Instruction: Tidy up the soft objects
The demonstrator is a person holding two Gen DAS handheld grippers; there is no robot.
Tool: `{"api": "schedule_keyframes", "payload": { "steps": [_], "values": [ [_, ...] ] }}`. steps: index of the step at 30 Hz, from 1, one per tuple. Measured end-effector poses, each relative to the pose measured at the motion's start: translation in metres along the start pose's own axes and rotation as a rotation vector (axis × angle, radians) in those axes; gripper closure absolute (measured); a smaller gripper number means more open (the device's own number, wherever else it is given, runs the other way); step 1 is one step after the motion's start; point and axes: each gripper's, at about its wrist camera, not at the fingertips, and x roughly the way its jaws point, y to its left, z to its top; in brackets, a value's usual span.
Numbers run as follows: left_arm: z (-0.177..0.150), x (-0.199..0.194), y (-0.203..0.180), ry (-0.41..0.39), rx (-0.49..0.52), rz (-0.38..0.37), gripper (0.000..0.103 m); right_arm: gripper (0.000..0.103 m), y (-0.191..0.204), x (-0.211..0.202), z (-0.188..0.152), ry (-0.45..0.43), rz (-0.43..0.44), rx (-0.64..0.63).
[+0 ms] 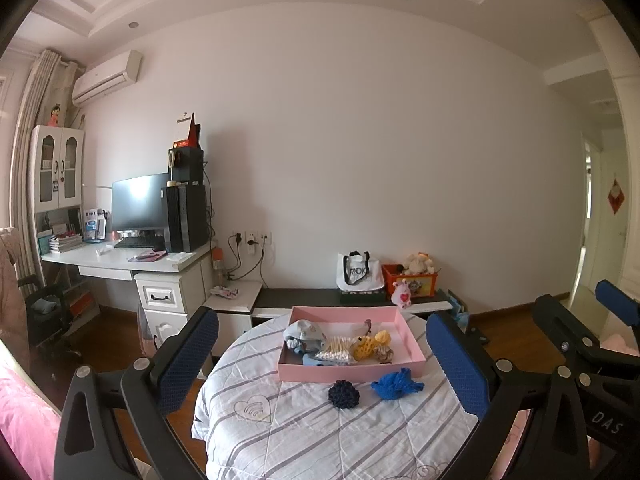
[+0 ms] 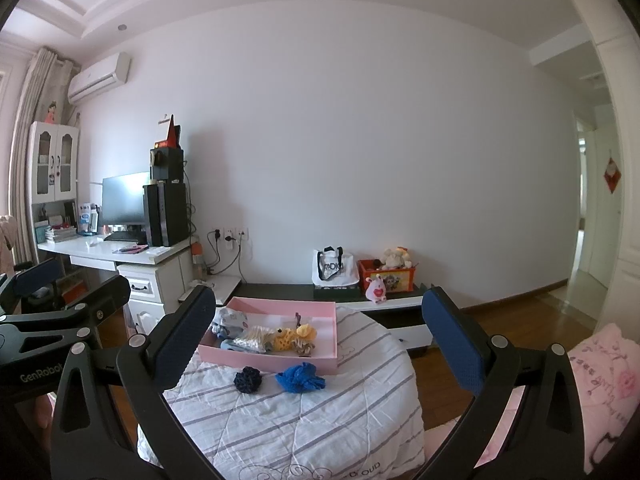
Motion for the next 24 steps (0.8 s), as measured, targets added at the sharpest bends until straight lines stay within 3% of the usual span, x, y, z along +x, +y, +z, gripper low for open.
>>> {"api": "schedule_keyframes", "payload": {
  "steps": [24],
  "values": [
    [-0.0075,0.0075,0.0008,0.028,0.004,-0.004,0.0,0.0,-0.0007,0.0081,-0.005,0.024,-0.008,0.005]
  ]
}}
